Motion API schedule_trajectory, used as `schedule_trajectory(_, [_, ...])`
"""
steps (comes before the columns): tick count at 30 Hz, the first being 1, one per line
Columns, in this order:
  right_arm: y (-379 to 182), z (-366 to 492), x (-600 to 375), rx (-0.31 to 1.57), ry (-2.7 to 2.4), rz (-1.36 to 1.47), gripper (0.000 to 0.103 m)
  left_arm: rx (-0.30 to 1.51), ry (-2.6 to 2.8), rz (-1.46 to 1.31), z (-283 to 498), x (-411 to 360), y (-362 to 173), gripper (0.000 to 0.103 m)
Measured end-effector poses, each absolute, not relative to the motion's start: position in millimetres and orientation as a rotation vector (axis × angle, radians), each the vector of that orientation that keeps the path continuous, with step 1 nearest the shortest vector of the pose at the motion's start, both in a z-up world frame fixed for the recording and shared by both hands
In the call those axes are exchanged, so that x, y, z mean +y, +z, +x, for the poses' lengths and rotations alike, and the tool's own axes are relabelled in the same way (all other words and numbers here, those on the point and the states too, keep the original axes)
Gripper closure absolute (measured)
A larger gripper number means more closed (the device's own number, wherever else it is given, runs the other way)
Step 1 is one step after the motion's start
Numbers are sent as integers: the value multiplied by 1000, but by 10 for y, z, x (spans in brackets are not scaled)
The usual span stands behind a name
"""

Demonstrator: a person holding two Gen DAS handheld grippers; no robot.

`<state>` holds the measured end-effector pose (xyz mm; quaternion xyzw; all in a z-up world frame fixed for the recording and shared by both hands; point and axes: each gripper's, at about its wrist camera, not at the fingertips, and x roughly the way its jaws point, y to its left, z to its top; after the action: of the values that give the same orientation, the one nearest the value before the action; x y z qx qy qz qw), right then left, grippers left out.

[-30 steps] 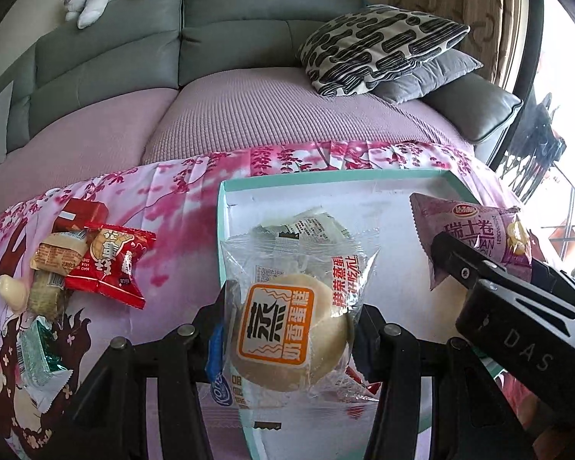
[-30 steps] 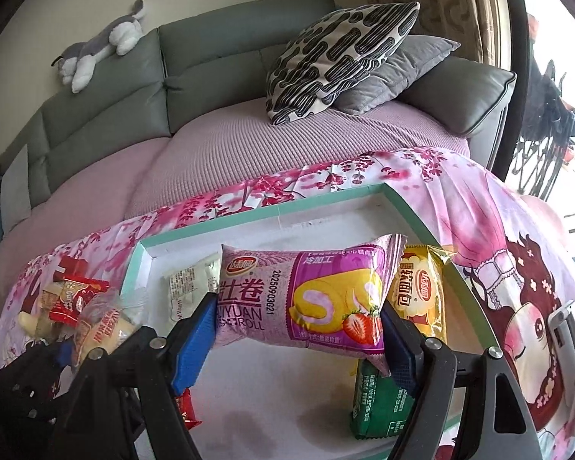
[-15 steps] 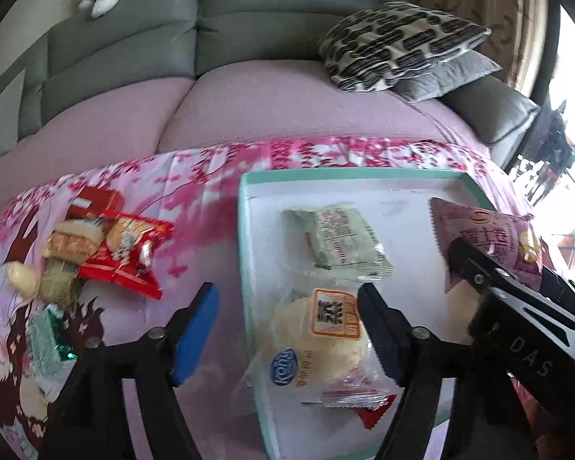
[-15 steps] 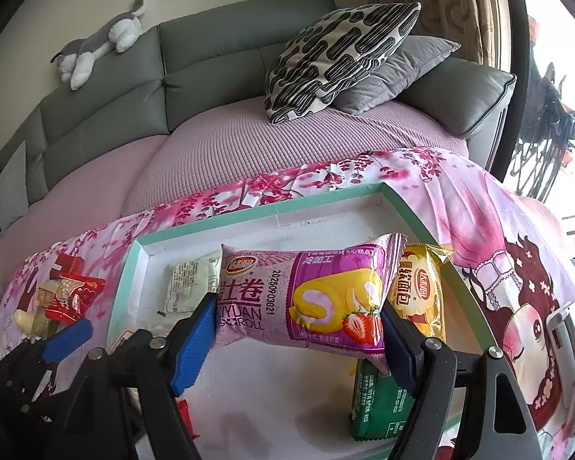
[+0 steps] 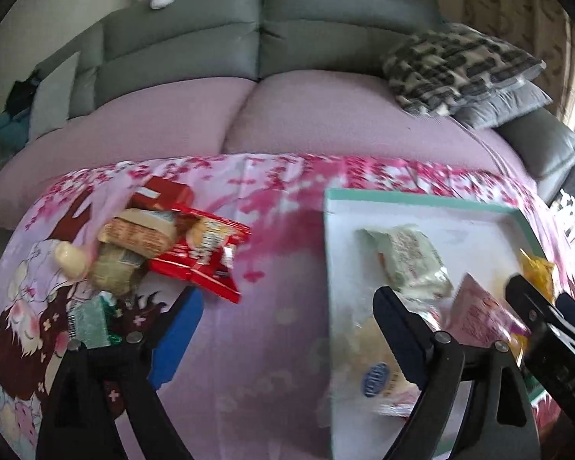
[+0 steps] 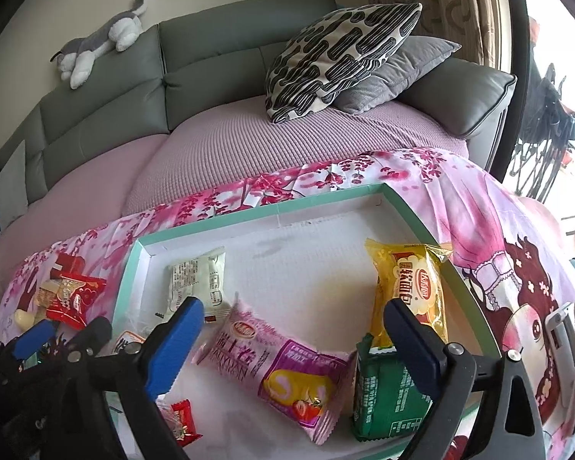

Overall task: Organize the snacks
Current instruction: 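Move both open tools back toward the snack pile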

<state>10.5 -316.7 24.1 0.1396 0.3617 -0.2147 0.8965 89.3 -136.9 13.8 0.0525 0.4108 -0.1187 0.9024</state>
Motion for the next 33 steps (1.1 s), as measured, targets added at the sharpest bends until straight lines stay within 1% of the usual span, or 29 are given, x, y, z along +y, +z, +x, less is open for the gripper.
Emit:
schedule_trajectory(1, [245, 108, -3158, 749, -443, 286, 6, 836, -215, 100, 904, -1327, 147, 2])
schedule_trajectory(2, [246, 113, -3147, 749, -442, 283, 5, 828, -195, 98, 907, -1302, 153, 0])
schedule_trajectory(3, [244, 120, -3137, 751, -442, 278, 0, 817, -162, 98, 915, -1259, 157, 0])
schedule_trajectory(11, [230, 164, -3067, 762, -436, 254, 0, 802, -30, 19, 995, -962, 175, 0])
schedule_trajectory(19, [223, 175, -3018, 782, -444, 244, 0, 804, -23, -9, 1015, -916, 165, 0])
schedule_trajectory(33, [388, 198, -2765, 775, -430, 183, 0, 790, -40, 25, 1008, -783, 296, 0])
